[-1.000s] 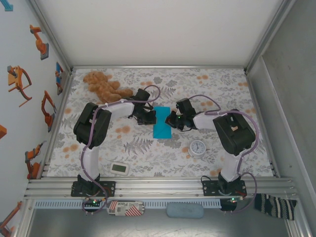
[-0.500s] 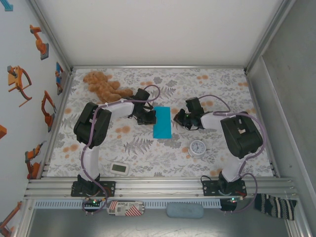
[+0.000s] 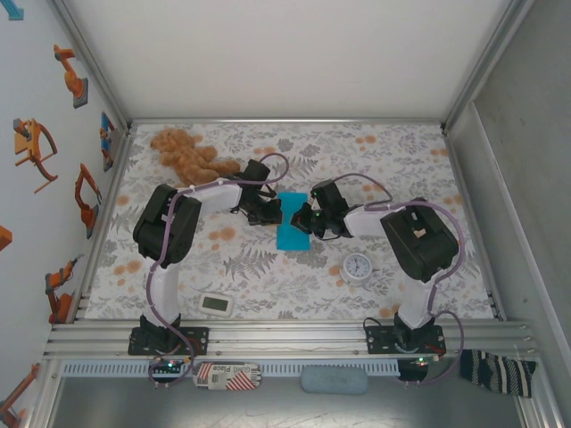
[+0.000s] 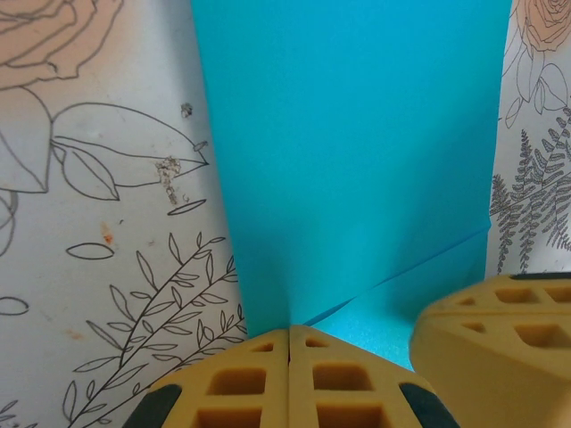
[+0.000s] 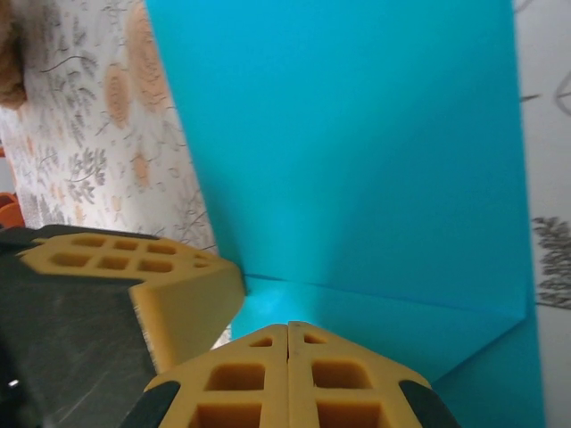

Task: Fold a paper plane with a square sheet of paper (pick it up from the middle)
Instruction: Fold the triangle a second time at the center of the table.

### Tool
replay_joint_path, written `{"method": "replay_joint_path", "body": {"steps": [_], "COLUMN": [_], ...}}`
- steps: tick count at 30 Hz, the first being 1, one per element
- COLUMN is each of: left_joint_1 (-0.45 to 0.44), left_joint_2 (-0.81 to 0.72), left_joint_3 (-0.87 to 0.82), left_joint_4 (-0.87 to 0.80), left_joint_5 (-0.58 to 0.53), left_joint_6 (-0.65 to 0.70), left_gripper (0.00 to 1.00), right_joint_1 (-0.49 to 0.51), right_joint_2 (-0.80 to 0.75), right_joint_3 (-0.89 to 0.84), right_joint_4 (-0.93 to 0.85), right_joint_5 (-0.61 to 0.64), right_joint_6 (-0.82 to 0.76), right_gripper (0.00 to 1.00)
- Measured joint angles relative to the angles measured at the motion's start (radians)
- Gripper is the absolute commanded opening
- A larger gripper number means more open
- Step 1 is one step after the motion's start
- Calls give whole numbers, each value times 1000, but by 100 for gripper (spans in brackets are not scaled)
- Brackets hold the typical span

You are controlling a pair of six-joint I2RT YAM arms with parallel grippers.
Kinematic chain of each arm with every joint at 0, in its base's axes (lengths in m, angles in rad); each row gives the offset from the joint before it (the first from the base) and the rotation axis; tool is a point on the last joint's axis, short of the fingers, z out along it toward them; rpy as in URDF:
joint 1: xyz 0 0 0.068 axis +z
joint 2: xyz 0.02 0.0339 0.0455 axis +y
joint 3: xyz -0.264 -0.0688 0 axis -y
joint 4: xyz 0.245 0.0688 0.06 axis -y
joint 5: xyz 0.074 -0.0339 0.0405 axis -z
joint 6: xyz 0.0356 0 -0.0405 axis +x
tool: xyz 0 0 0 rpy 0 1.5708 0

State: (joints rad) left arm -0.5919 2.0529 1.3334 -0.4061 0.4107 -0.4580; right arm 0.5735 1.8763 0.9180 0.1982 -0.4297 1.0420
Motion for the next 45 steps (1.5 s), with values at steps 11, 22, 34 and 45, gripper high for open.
{"method": "replay_joint_path", "body": {"steps": [11, 22, 34, 45], "left_joint_1": [2, 6, -83, -135], "left_joint_2": [0, -180, -251, -153], "left_joint_3": [9, -90, -214, -207], "left_joint_4": [-8, 81, 149, 151], "left_joint_5": [1, 4, 18, -2], "left_joint_6": [-16, -150, -267, -270], "left_gripper": [3, 27, 11, 7], "right_joint_1": [0, 0, 0, 0], "right_joint_2": [12, 12, 13, 13], "right_joint_3": [-23, -24, -24, -24], "right_joint_4": [18, 17, 17, 17], "right_joint_5": [12, 18, 16, 16], "right_joint_6": [9, 8, 17, 24], "right_gripper": [0, 0, 0, 0]}}
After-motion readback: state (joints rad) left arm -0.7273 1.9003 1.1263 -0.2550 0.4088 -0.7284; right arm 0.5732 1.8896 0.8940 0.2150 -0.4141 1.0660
